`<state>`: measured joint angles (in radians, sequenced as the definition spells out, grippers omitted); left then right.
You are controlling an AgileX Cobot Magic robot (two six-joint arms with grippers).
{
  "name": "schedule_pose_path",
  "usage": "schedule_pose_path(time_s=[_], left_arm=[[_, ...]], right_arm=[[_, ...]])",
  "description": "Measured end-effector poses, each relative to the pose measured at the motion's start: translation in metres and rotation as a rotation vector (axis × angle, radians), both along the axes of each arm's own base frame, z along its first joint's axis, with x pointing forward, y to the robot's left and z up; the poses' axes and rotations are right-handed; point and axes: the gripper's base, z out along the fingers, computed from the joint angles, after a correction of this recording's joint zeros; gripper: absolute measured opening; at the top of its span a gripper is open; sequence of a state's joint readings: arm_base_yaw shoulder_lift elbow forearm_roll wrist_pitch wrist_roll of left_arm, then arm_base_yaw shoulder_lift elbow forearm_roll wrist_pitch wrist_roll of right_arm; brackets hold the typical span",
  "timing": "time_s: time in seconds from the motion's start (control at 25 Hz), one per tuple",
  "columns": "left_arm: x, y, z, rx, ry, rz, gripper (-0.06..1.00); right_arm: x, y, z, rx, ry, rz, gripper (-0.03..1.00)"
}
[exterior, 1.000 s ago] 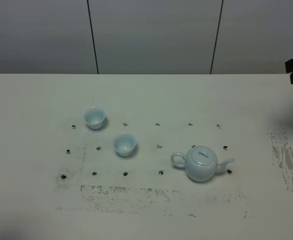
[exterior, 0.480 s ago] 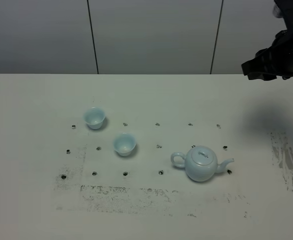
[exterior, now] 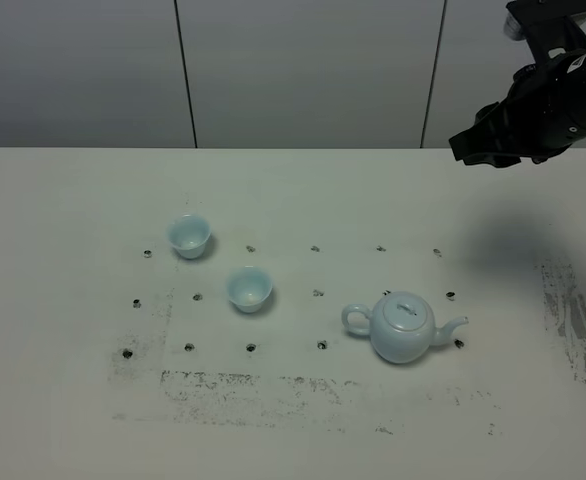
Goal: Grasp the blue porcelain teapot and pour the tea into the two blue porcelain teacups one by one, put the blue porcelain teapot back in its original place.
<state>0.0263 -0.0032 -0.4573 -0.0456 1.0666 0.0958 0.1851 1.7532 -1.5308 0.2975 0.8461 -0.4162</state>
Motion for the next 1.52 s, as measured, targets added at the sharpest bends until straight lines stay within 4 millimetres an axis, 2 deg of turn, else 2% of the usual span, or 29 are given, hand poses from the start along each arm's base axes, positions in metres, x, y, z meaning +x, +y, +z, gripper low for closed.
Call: schedule_pose_path(time_s=[0.48, 0.92, 1.04, 1.2, 1.36, 1.52], left_arm=[[0.000, -0.001, 0.000, -0.013, 0.000, -0.100, 0.22], [0.000, -0.001, 0.000, -0.014, 0.000, -0.104, 0.22], [0.000, -0.001, 0.000, -0.014, 0.000, -0.104, 0.22], [0.000, -0.001, 0.000, -0.015, 0.000, -0.104, 0.22], [0.000, -0.001, 0.000, -0.015, 0.000, -0.104, 0.22], [0.000, -0.001, 0.000, -0.015, 0.000, -0.104, 0.22]], right_arm=[[-0.001, 0.007, 0.000, 0.000, -0.003, 0.017, 0.36], [-0.004, 0.012, 0.000, -0.008, 0.003, 0.043, 0.36], [-0.007, 0.031, 0.001, -0.019, -0.034, 0.101, 0.36], [-0.017, 0.072, -0.001, -0.034, -0.083, 0.211, 0.36], [-0.019, 0.106, -0.020, -0.063, -0.097, 0.281, 0.36], [-0.003, 0.116, -0.045, -0.085, -0.077, 0.274, 0.38]])
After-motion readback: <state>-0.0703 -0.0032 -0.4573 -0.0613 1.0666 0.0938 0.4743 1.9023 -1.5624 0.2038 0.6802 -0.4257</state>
